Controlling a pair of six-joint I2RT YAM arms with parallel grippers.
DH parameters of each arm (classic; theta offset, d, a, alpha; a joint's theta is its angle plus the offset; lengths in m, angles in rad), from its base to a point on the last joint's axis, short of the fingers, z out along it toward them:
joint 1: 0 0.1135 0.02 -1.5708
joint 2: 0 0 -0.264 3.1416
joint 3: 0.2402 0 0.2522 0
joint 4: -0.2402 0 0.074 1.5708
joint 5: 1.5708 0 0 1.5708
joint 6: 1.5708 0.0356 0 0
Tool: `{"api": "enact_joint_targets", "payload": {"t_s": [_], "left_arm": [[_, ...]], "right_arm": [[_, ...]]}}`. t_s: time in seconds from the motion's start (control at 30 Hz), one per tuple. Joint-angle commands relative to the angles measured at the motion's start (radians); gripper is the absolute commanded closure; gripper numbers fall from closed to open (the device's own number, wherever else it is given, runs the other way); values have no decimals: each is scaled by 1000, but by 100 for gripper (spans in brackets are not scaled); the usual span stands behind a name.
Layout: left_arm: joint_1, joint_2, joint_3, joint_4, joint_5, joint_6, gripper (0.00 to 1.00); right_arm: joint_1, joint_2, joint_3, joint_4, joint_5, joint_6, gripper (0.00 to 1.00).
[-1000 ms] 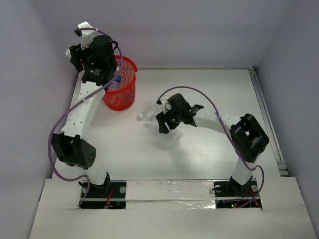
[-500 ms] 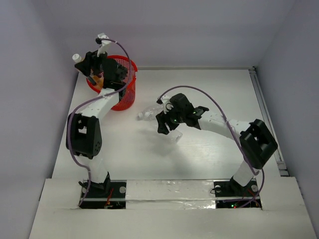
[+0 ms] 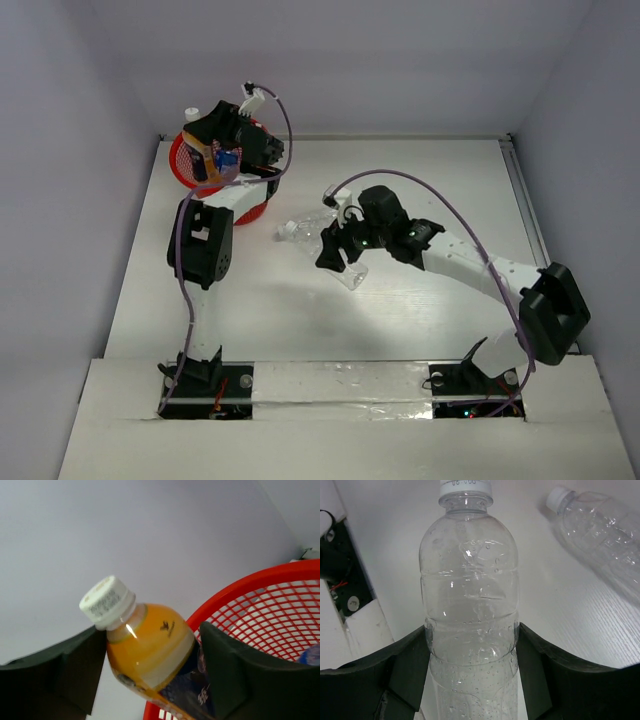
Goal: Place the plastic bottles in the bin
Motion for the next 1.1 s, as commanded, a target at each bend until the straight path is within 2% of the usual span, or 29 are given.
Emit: {"api": "enact_joint_targets", "payload": {"t_s": [0.0,0.1,0.13,0.33,0.43,0.5,0.53,0.57,0.6,0.63,0.67,0.7,0.73,0.77,0.87,0.97,1.07], "left_arm": [[4,11,84,669,-37,107,28],[4,22,121,654,-52,105,4],[4,22,132,643,-63,99,1],[-19,-30,206,489,-86,6,1],[-42,-93,241,311,-89,-137,1],[-52,-133,270,107,-84,-241,1],[-66,-173,284,27,-74,-366,1],[-66,-212,316,-156,-57,-507,1],[-79,-213,339,-259,-57,-508,1],[-89,-249,365,-359,-36,-668,1],[-89,-268,390,-597,-14,-764,1],[-89,-286,463,-747,9,-871,1],[-89,-317,512,-901,93,-996,1],[-89,-329,547,-1151,148,-1216,1],[-89,-400,609,-1401,314,-1466,1],[-89,-502,531,-1512,474,-1602,3],[-80,-639,358,-1535,621,-1735,9]], "right_arm": [[11,-66,-12,85,-85,0,35],[11,-87,-23,99,-108,0,35],[11,-95,-25,102,-110,-2,35],[11,-110,-26,110,-117,1,36],[11,-115,-26,113,-128,1,36],[11,-121,-28,121,-137,6,36],[11,-123,-26,122,-139,6,36],[11,-123,-22,125,-142,7,36],[11,-121,-17,127,-145,7,36],[11,-120,-14,128,-148,10,36],[11,-118,-12,133,-156,13,36],[11,-113,-6,142,-169,18,36],[11,-112,-5,148,-174,23,36],[11,-109,-3,156,-177,27,36],[11,-92,24,180,-165,56,39],[11,-64,79,234,-141,105,39],[11,-22,150,334,-118,185,39]]}}
